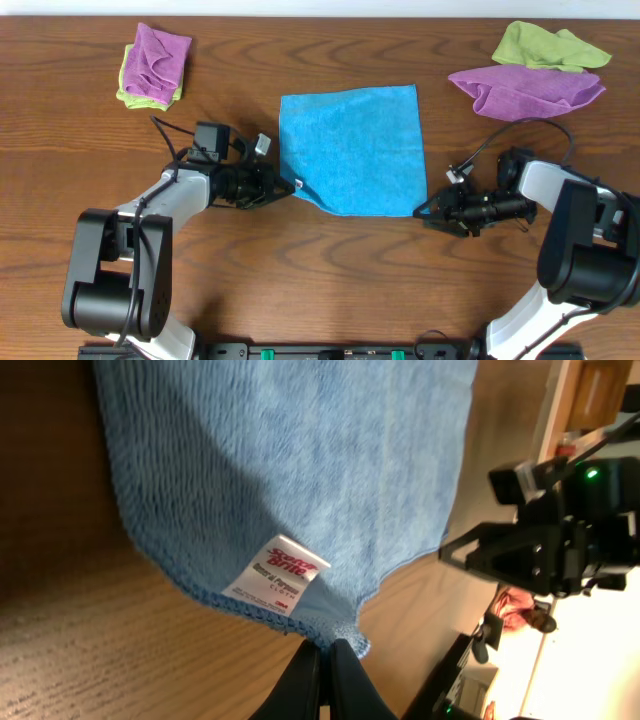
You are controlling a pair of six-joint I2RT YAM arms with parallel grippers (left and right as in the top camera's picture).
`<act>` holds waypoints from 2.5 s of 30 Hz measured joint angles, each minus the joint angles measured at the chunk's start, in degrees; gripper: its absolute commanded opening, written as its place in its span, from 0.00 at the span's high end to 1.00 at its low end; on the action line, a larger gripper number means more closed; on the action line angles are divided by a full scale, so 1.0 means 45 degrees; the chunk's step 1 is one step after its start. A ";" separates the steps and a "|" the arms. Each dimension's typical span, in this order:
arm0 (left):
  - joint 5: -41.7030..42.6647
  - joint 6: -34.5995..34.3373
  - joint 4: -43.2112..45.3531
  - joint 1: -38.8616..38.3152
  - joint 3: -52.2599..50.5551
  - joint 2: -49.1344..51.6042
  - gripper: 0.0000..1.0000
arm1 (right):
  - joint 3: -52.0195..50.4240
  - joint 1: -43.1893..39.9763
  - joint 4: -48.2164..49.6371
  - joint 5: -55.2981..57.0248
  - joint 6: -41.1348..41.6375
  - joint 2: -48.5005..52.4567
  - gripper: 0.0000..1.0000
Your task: Fold the cloth
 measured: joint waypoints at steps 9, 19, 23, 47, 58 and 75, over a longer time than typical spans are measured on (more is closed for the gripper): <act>0.0180 -0.0121 0.0010 0.0034 0.0049 0.0000 0.94 | -0.0083 0.0495 0.0704 -0.0219 0.1452 -0.0039 0.44; 0.0316 -0.0379 0.0015 0.0034 0.0053 0.0000 0.94 | -0.0223 0.0559 0.1719 0.0724 0.4153 -0.0554 0.48; 0.0330 -0.0384 0.0015 0.0034 0.0049 0.0000 0.94 | -0.0209 0.0559 0.1987 0.1161 0.5003 -0.0724 0.48; 0.0515 -0.0384 0.0010 0.0034 0.0053 0.0000 0.94 | -0.0044 0.0835 0.3021 0.1812 0.5192 -0.0510 0.77; 0.0549 -0.0384 0.0015 0.0034 0.0053 0.0000 0.94 | -0.0073 0.0845 0.3070 0.1982 0.5105 -0.0316 0.99; -0.0797 -0.0384 -0.2633 0.0034 0.1268 -0.2793 0.94 | 0.0612 0.1059 0.1564 0.4235 0.4653 -0.3084 0.98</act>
